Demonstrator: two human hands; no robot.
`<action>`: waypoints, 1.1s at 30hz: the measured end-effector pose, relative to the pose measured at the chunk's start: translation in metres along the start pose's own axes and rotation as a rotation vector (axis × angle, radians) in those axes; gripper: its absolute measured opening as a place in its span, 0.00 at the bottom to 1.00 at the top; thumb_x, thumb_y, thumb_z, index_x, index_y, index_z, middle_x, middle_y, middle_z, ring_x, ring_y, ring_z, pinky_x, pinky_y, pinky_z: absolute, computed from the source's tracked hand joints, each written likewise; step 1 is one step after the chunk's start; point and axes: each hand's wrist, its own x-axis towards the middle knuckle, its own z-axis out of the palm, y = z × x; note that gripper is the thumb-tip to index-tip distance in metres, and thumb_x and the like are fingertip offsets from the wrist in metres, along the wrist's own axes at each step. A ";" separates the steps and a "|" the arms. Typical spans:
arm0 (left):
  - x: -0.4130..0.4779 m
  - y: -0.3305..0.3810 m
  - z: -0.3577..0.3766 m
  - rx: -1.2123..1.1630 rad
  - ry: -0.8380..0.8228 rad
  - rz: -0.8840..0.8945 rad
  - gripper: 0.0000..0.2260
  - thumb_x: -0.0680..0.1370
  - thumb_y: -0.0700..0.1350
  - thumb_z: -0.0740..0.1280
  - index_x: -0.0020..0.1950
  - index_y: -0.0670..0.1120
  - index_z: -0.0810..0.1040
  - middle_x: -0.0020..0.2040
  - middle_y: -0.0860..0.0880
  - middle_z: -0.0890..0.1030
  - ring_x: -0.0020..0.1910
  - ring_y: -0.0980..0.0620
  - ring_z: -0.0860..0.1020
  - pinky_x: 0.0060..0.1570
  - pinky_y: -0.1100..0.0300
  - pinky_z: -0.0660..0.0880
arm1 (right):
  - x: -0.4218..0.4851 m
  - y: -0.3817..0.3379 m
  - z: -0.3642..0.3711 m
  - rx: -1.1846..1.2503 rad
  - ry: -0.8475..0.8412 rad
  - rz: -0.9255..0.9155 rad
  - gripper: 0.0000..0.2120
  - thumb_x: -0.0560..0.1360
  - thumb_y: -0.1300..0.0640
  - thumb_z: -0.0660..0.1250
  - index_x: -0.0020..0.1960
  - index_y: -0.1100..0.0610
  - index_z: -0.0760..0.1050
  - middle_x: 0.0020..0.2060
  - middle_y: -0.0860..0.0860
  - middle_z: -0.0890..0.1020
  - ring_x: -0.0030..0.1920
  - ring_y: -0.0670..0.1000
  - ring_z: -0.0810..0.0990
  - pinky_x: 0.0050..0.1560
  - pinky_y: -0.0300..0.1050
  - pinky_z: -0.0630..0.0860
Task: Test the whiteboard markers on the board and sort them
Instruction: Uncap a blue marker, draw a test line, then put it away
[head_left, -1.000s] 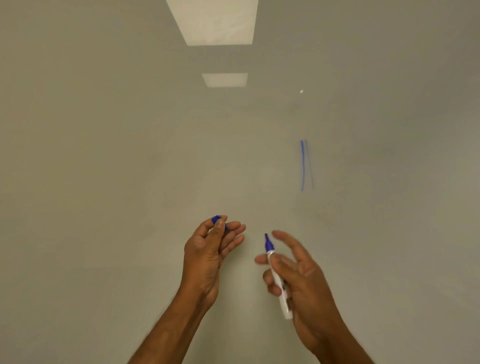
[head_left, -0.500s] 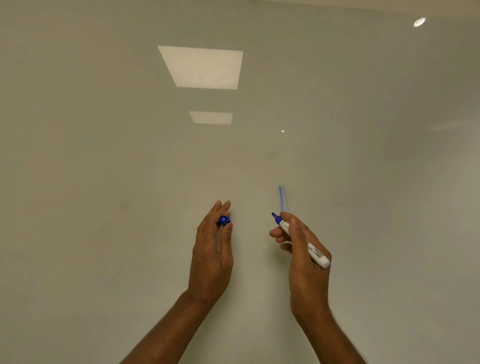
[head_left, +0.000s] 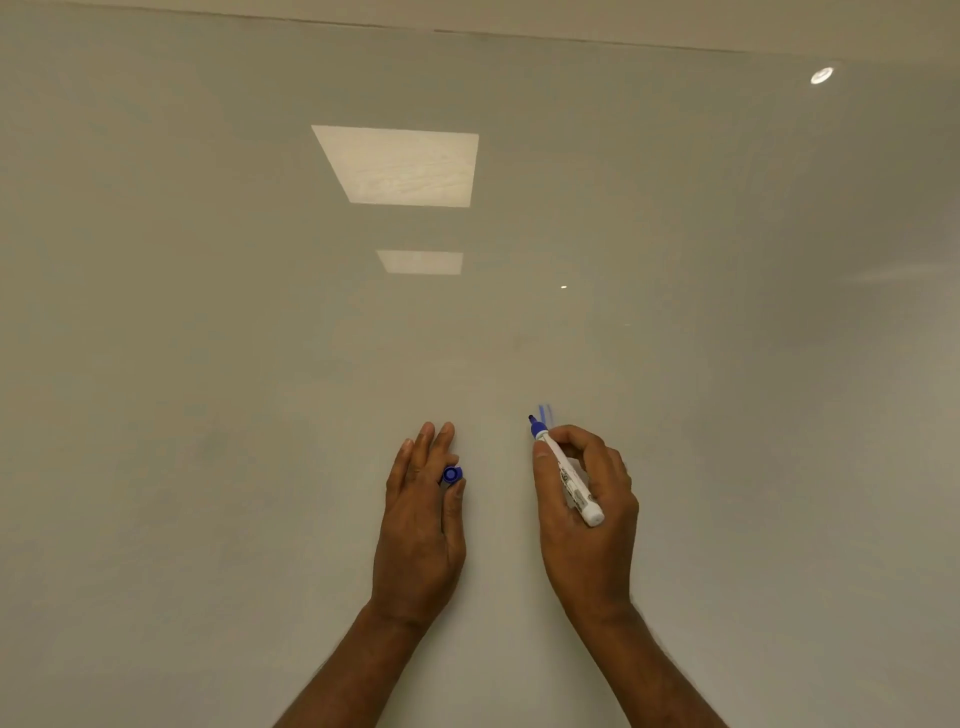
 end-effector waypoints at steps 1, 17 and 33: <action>0.000 -0.001 0.001 0.004 0.007 0.005 0.25 0.86 0.58 0.50 0.80 0.48 0.61 0.80 0.52 0.62 0.81 0.56 0.55 0.77 0.68 0.51 | 0.001 0.001 0.001 -0.014 0.000 -0.013 0.13 0.75 0.50 0.68 0.59 0.47 0.75 0.49 0.45 0.80 0.49 0.51 0.81 0.49 0.52 0.82; 0.001 0.001 0.002 0.063 0.064 0.093 0.22 0.85 0.48 0.56 0.79 0.43 0.65 0.79 0.50 0.65 0.81 0.53 0.59 0.78 0.63 0.54 | -0.065 0.032 -0.029 -0.109 -0.068 0.010 0.15 0.72 0.40 0.64 0.55 0.45 0.76 0.47 0.50 0.82 0.48 0.45 0.78 0.52 0.41 0.77; 0.001 -0.003 0.004 0.094 0.061 0.117 0.22 0.85 0.48 0.56 0.79 0.42 0.64 0.79 0.47 0.67 0.80 0.50 0.61 0.79 0.61 0.54 | -0.003 0.004 0.010 -0.136 -0.033 -0.168 0.15 0.74 0.45 0.64 0.59 0.47 0.72 0.48 0.44 0.77 0.45 0.45 0.77 0.48 0.41 0.75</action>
